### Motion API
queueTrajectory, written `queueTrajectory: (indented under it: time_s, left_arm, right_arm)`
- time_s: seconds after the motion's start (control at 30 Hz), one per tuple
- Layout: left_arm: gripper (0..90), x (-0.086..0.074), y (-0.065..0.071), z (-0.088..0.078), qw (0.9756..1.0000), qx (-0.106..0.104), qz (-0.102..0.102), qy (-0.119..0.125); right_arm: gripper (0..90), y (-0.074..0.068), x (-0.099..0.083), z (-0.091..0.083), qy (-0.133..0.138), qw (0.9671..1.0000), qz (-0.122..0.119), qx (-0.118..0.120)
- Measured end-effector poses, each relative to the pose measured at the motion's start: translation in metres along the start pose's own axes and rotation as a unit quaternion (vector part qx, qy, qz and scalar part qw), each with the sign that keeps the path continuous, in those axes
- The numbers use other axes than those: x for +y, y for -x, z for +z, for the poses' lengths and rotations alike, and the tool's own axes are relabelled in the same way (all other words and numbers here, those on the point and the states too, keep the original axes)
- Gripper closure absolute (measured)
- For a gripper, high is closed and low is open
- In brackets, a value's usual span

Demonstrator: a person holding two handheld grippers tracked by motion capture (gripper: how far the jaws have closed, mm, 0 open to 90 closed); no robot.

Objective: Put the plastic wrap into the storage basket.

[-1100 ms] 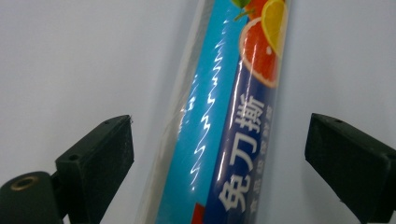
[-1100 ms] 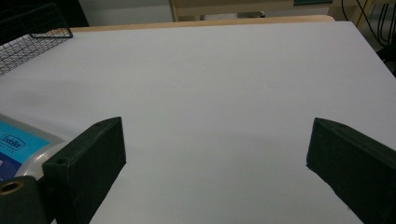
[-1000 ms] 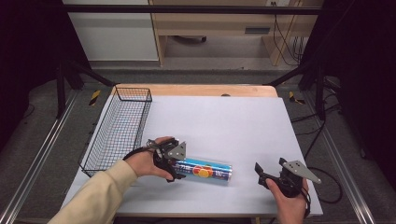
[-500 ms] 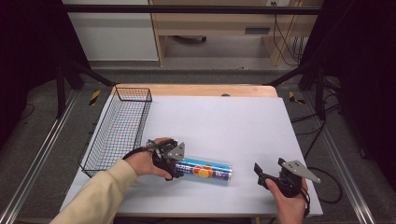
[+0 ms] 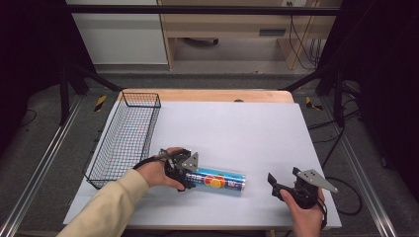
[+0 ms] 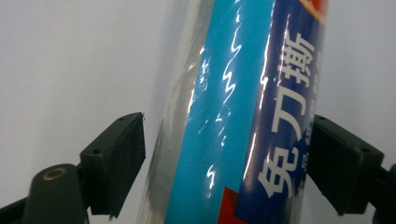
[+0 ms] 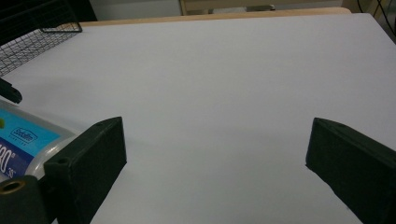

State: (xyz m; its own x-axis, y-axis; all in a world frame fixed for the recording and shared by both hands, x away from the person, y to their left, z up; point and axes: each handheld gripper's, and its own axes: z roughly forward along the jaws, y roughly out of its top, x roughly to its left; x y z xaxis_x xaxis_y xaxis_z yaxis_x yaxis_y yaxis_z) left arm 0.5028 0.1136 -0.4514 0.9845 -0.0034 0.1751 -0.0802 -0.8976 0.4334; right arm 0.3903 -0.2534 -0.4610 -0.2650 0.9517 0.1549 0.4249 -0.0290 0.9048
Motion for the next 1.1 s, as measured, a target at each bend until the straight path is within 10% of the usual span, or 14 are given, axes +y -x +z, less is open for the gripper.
queueTrajectory:
  time_s: [1.1]
  left_arm:
    - [27.2, 0.007, -0.0036, 0.0053, 0.9994, -0.02, 0.014, -0.026]
  right_arm:
    - [6.6, -0.0007, -0.0002, 0.0008, -0.001, 1.0, -0.002, 0.007]
